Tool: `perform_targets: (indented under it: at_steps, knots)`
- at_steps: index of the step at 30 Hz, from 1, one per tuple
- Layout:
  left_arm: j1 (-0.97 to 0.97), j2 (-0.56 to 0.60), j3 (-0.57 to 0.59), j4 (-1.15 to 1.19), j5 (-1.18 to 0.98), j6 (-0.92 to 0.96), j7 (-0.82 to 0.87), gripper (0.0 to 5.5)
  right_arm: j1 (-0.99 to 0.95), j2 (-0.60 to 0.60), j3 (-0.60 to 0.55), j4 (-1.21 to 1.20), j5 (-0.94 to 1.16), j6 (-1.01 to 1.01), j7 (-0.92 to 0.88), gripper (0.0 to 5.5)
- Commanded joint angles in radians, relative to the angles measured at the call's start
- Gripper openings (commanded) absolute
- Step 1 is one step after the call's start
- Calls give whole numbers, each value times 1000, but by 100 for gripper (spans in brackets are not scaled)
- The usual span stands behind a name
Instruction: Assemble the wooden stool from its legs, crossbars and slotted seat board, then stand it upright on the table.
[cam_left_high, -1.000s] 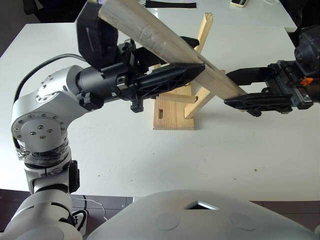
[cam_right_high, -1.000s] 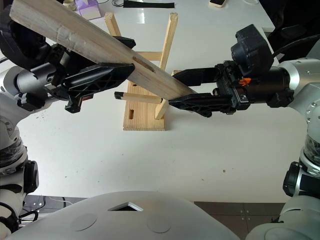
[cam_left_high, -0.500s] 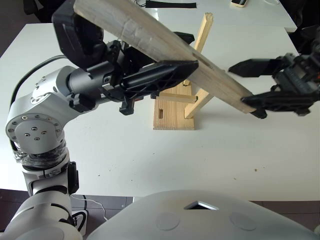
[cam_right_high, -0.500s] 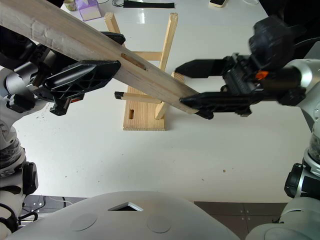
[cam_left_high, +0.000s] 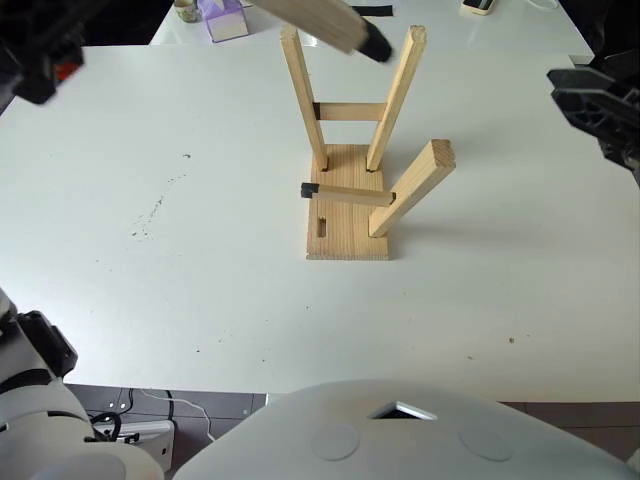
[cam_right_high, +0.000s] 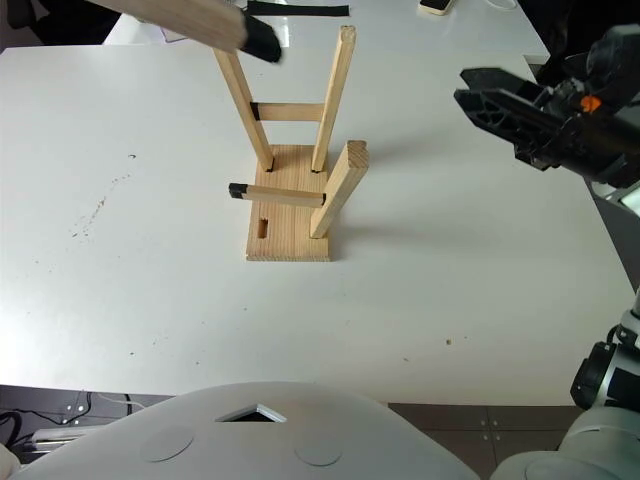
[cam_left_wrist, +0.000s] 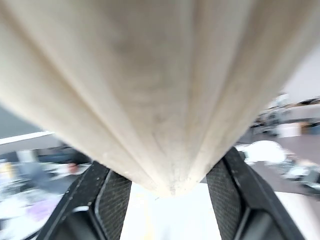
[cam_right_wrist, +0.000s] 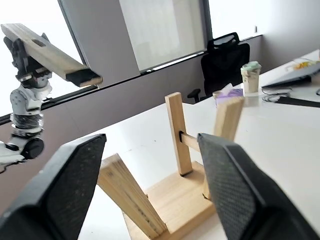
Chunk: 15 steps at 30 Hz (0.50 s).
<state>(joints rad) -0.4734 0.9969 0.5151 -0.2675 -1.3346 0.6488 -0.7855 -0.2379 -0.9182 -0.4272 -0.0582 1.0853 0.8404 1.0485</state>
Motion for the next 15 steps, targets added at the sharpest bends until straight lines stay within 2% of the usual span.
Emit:
perform_targets:
  at_steps: [1,5,10,15]
  knots:
    - [38,63,-96,214,264,-102,-245,209,137,22,-19,-54,-107,-91,21,335]
    - [136,-10,-178,269,348,-123,-407,209,235,53,26,-113,-183,-156,47,335]
    - [225,-183,-334,225,503,-220,-410,209,213,77,42,-156,-149,-123,33,335]
    - [210,-234,-403,324,692,-384,-433,209,186,87,79,-155,-160,-118,38,335]
